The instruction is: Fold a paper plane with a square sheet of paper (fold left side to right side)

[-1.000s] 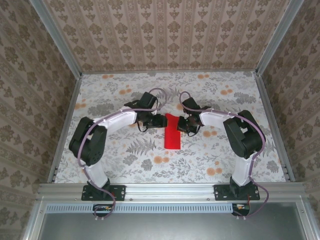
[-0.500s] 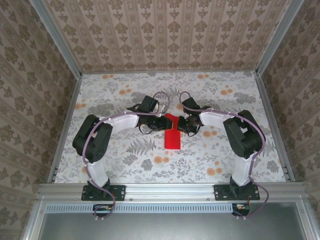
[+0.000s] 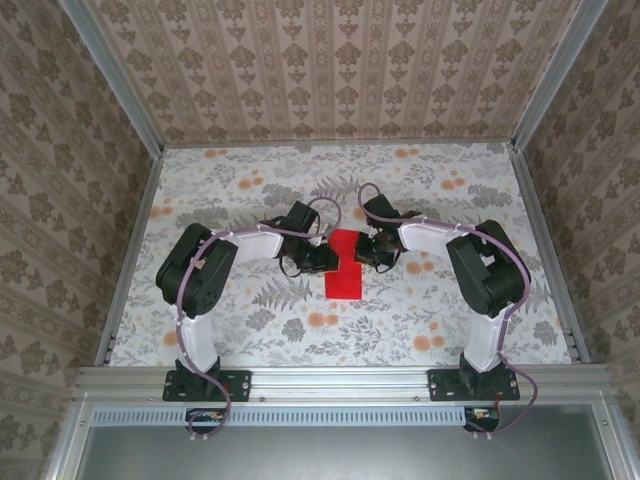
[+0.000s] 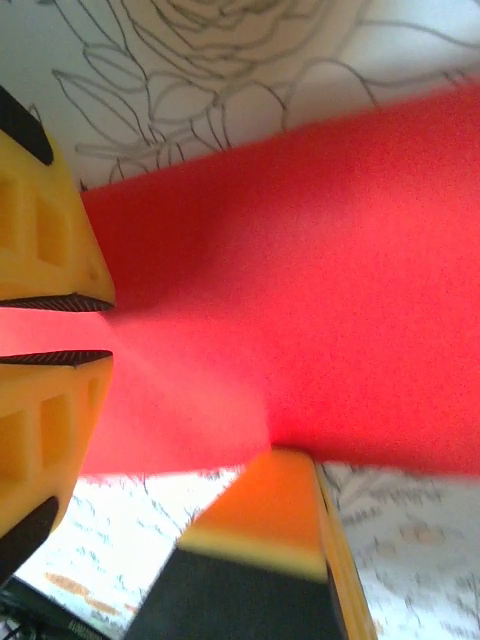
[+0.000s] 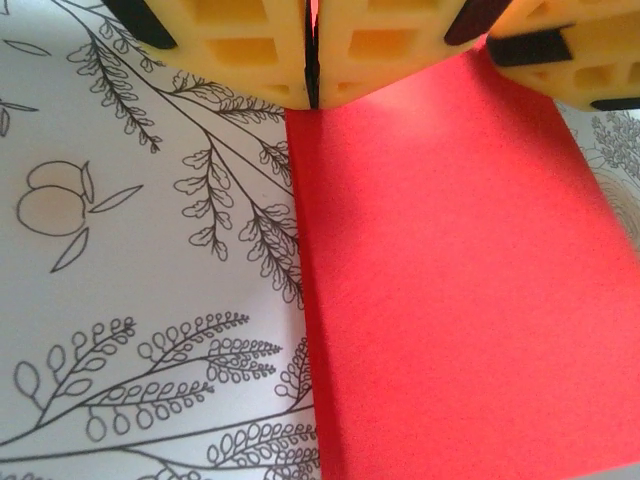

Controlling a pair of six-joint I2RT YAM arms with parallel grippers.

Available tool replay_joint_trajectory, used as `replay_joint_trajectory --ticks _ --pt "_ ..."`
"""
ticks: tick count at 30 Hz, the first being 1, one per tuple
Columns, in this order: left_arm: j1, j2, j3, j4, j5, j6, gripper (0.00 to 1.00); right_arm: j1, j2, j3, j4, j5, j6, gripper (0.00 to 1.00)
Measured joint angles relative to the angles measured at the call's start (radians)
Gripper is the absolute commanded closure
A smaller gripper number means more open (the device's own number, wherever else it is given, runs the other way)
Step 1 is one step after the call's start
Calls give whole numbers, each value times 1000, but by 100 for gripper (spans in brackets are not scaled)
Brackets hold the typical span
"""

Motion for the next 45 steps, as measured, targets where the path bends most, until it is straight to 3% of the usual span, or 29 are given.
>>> replay_joint_trajectory --ticks 18,24,31,45 --pt "69 -91 -53 -43 -11 30 85 0 8 15 -19 2 -18 90" --pt "50 -113 -29 7 17 29 85 0 9 19 -25 2 -19 90" --pt "-2 -30 29 64 34 22 85 0 10 19 -25 2 -18 90" --pt "-21 19 14 45 -2 22 85 0 8 17 -17 -12 -37 90"
